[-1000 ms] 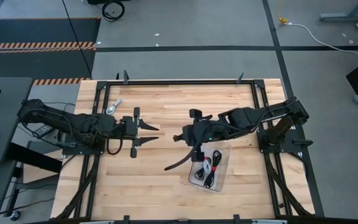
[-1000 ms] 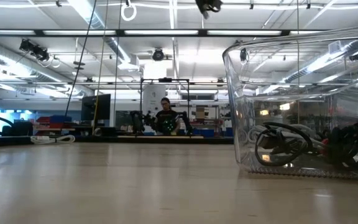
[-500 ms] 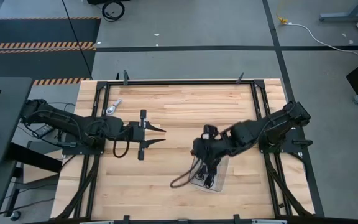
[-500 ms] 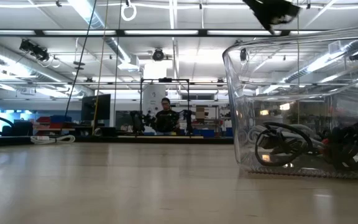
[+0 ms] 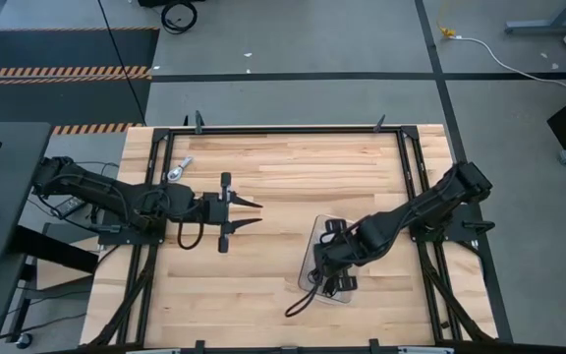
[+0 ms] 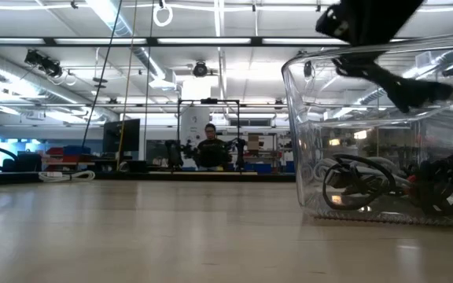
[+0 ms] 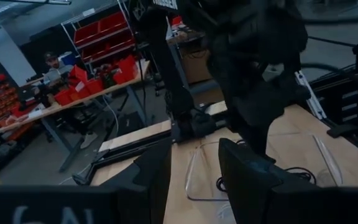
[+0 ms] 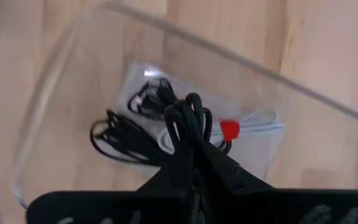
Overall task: Pick and place USB-C Cables
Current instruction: Put the black USB charger cable into the transparent bin, then put the white USB charger cable into the transparent bin
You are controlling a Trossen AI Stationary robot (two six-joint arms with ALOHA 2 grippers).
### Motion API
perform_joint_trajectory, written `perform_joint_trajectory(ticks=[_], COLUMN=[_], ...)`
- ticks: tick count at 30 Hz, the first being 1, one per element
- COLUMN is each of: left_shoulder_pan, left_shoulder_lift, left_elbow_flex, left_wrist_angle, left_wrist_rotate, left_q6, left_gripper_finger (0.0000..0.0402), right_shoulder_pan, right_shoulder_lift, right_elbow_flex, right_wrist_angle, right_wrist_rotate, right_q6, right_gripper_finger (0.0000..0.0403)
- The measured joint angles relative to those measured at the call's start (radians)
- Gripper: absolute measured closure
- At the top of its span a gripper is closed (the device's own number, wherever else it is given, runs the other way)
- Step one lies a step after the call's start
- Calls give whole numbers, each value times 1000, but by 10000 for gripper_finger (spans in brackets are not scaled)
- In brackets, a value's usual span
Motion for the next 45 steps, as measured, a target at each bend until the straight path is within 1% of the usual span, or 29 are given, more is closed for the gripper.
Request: perform_joint_trajectory(ticks=[7,12,16,19,21,24,26,29,31,35,38,43,45], left_shoulder_pan=[0,0,0,-5,-10,-16,-16,-7,11,66,117,211,246], left_shoulder_lift=[0,0,0,-1,-1,-2,-9,-32,-47,-83,-100,-101,-100], left_elbow_flex=[0,0,0,0,0,0,0,0,0,0,0,1,1], left_wrist_angle=[-27,-33,-47,-63,-99,-182,-283,-455,-555,-724,-846,-1006,-1054], left_wrist_rotate=[-40,-50,-54,-78,-127,-287,-402,-491,-507,-529,-609,-790,-805], left_q6=[0,-27,-53,-53,-53,-64,-104,-180,-237,-375,-495,-710,-766], left_gripper_finger=[260,260,260,260,260,260,260,260,260,260,260,260,260], right_shoulder_pan=[-8,-30,-37,-37,-37,-40,-46,-66,-81,-97,-98,-98,-98], right_shoulder_lift=[0,0,0,0,0,0,0,0,0,0,0,0,0], right_elbow_flex=[-81,-94,-94,-94,-94,-94,-94,-94,-94,-94,-94,-94,-94], right_wrist_angle=[29,61,65,64,64,64,78,143,193,275,312,340,354], right_wrist_rotate=[-5,-4,0,31,76,193,283,381,397,393,392,391,391], right_q6=[-102,-127,-181,-224,-229,-221,-172,-94,-90,-146,-162,-168,-166], right_gripper_finger=[349,322,298,280,268,256,251,249,249,249,249,249,249])
